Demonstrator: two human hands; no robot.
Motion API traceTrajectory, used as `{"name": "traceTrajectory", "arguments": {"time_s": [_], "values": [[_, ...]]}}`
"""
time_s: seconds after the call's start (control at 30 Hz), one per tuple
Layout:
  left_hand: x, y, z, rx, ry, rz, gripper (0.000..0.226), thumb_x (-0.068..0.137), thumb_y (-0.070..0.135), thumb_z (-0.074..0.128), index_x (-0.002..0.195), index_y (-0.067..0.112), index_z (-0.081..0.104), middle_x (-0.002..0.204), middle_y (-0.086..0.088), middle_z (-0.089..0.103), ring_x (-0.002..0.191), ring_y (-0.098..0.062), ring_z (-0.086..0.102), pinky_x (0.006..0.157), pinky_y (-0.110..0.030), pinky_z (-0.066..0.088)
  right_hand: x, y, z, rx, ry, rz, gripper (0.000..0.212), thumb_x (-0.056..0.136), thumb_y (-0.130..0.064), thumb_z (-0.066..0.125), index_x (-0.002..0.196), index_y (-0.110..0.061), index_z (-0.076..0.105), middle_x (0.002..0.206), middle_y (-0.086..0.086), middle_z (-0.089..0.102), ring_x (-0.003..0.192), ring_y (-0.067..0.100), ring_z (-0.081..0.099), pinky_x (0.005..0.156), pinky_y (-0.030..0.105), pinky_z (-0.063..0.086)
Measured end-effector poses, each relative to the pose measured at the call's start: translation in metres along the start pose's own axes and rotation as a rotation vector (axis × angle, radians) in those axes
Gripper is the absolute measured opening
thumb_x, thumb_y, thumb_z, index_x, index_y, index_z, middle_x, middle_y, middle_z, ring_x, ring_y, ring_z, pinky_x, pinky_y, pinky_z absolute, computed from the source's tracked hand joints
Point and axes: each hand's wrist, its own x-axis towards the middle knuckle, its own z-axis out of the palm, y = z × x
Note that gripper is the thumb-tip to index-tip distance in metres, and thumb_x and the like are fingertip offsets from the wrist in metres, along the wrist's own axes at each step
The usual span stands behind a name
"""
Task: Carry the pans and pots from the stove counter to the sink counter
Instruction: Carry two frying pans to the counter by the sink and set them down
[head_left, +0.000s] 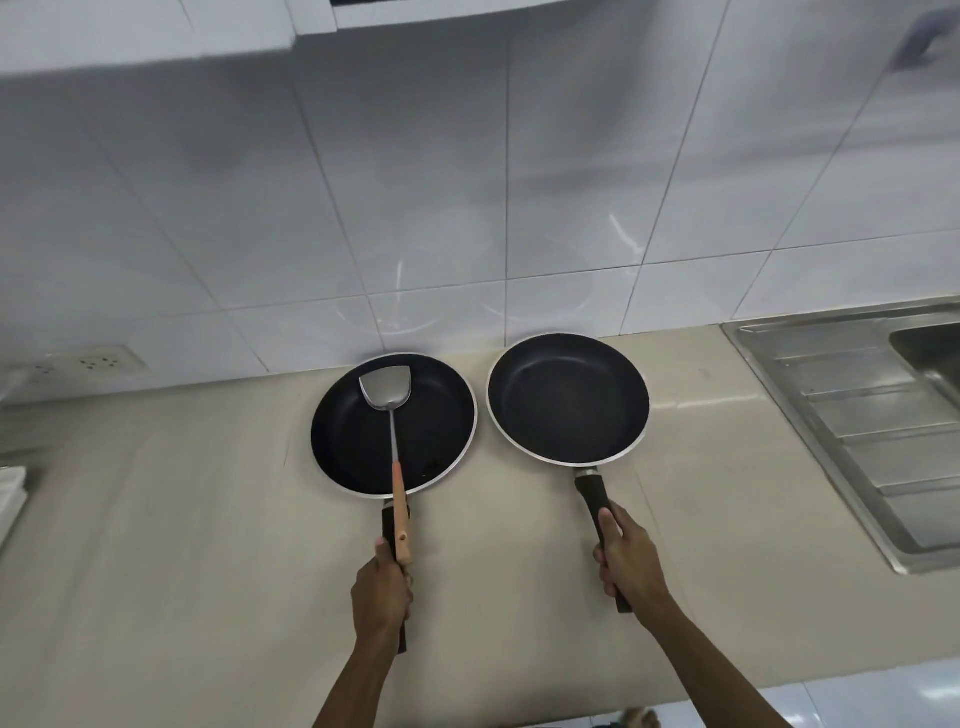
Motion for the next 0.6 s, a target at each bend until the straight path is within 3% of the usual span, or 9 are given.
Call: {"name": "traceTrajectory", "arguments": {"time_s": [0.27,0.6], "values": [[0.018,0.013,-0.002,-0.010,-0.020,0.010,0.068,0.106,0.047,0.025,0.061,0.008,0.058,0.045,-0.003,0.055,0.040,-0.019,0.048,0.045,-0.030,0.039,0.014,-0.006,0.012,-0.067,0.013,-0.017,0.024,0.107,-0.032,0.041,0.108,-0.020,0.061,0.054,0.006,0.050,0.037,0.017,0.043,0.037,0.028,0.041],[0.024,0.019,-0.002,-0.044,-0.079,-0.010,0.064,0.107,0.045,0.025,0.067,0.007,0.058,0.051,-0.005,0.055,0.043,-0.019,0.046,0.044,-0.030,0.038,0.016,-0.006,0.018,-0.124,0.013,-0.018,0.026,0.108,-0.034,0.039,0.112,-0.018,0.060,0.058,0.008,0.052,0.036,0.015,0.043,0.036,0.026,0.041]]}}
